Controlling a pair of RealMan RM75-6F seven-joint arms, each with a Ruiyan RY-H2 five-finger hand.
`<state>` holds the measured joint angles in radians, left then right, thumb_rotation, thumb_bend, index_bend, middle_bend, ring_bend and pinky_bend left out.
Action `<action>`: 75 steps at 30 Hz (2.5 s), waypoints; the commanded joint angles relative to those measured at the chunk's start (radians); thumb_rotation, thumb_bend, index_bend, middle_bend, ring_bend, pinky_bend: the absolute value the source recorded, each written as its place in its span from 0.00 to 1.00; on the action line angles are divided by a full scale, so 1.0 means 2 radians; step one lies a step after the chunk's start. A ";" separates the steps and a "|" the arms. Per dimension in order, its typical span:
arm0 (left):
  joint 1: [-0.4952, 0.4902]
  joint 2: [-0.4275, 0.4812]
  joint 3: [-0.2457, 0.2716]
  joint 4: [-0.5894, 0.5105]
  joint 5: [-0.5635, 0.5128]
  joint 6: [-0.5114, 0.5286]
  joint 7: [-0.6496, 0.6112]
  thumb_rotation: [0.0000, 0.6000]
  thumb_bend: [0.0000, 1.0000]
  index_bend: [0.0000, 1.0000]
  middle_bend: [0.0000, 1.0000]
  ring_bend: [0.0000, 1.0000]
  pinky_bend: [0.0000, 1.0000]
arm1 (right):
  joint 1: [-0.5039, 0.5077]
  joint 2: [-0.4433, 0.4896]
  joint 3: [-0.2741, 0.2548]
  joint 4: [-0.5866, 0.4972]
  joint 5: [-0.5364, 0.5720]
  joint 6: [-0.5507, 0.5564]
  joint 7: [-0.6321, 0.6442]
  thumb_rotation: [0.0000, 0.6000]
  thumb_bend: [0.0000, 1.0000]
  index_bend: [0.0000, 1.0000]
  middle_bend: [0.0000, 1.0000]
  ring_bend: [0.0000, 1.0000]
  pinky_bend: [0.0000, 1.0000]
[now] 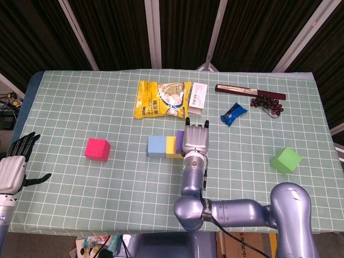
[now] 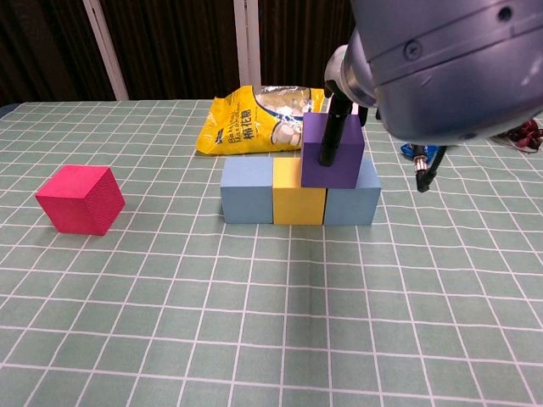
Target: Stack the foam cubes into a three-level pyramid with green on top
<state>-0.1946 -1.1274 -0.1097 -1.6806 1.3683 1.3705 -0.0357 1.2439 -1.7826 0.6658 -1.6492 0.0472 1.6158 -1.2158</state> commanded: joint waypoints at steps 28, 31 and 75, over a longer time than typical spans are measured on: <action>0.000 0.001 0.000 0.000 -0.001 0.000 0.001 1.00 0.03 0.00 0.00 0.00 0.00 | -0.007 0.002 -0.004 -0.003 0.001 -0.018 -0.002 1.00 0.22 0.00 0.22 0.13 0.00; 0.000 0.000 0.000 0.000 0.000 0.000 0.001 1.00 0.03 0.00 0.00 0.00 0.00 | -0.007 0.002 -0.004 -0.004 0.000 -0.019 0.000 1.00 0.22 0.00 0.15 0.09 0.00; 0.002 -0.015 0.001 0.013 0.013 0.020 0.034 1.00 0.03 0.00 0.00 0.00 0.00 | -0.262 0.296 -0.169 -0.273 -0.233 -0.021 0.165 1.00 0.21 0.00 0.00 0.00 0.00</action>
<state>-0.1903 -1.1565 -0.1062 -1.6559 1.3946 1.4088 0.0301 0.8123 -1.2604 0.4093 -2.1855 -0.2963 1.6104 -0.9865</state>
